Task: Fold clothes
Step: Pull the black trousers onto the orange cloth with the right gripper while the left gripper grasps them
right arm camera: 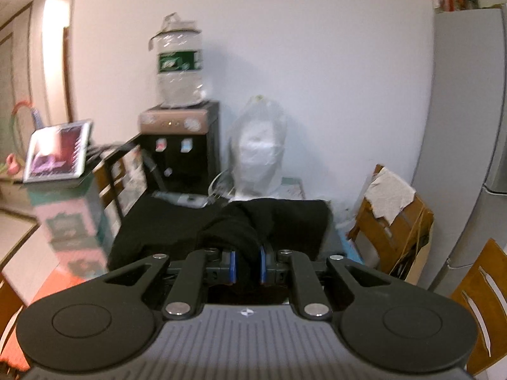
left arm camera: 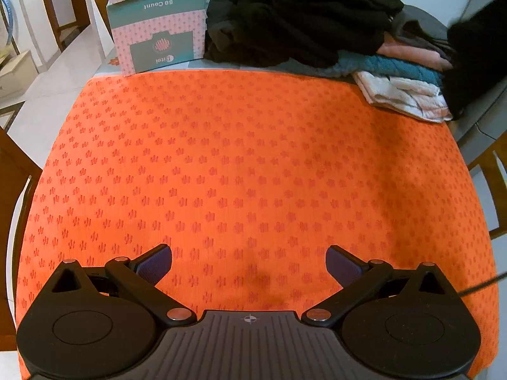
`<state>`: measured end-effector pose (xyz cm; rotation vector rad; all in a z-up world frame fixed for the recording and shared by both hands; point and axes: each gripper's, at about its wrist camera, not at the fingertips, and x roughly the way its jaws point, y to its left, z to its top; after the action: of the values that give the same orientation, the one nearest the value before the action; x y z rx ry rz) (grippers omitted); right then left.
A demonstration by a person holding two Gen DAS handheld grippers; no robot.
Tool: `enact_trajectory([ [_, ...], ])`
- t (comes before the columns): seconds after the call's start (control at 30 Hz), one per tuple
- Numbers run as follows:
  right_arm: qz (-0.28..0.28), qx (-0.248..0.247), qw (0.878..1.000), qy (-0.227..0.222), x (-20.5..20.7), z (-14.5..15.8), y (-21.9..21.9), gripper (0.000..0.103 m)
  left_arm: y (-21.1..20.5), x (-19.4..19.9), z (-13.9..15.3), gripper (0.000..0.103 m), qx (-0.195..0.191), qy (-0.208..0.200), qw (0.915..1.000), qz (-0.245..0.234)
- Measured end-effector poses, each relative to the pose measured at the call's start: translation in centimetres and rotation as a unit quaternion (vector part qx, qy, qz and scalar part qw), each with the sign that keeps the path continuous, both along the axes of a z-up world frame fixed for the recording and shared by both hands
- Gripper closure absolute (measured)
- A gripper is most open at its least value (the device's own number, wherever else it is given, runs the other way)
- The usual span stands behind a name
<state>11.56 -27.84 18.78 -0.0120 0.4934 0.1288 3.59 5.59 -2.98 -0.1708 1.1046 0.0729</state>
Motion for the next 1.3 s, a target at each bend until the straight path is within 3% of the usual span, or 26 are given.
enact_trajectory([
  [0.2,0.076,0.008,0.995,0.068,-3.9,-3.6,4.6,0.089,0.4,-1.2,0.1,0.000,0.006,-0.002,1.0000,-0.001],
  [0.4,0.137,0.055,0.986,0.078,-7.6,-4.5,9.2,0.089,1.7,-2.3,0.1,0.000,0.013,0.001,0.9999,0.010],
  [0.53,0.126,0.069,0.986,0.079,-8.2,-5.0,9.2,0.088,2.4,-3.0,0.0,0.000,0.019,0.003,0.9996,0.019],
  [0.83,0.115,0.054,0.981,0.144,-6.8,-12.3,10.0,0.088,3.1,-3.9,-0.3,0.000,0.032,0.011,0.9992,0.019],
  [0.93,0.132,0.053,0.977,0.161,-6.5,-14.5,11.5,0.088,3.2,-4.0,-0.1,0.000,0.041,0.005,0.9991,-0.010],
  [1.1,0.204,0.048,0.962,0.173,-6.1,-16.6,17.0,0.088,4.1,-4.4,0.7,0.000,0.053,-0.004,0.9986,-0.003],
  [1.3,0.300,0.029,0.932,0.204,-5.8,-18.7,24.0,0.087,4.9,-5.6,1.4,0.000,0.097,-0.013,0.9951,-0.006],
])
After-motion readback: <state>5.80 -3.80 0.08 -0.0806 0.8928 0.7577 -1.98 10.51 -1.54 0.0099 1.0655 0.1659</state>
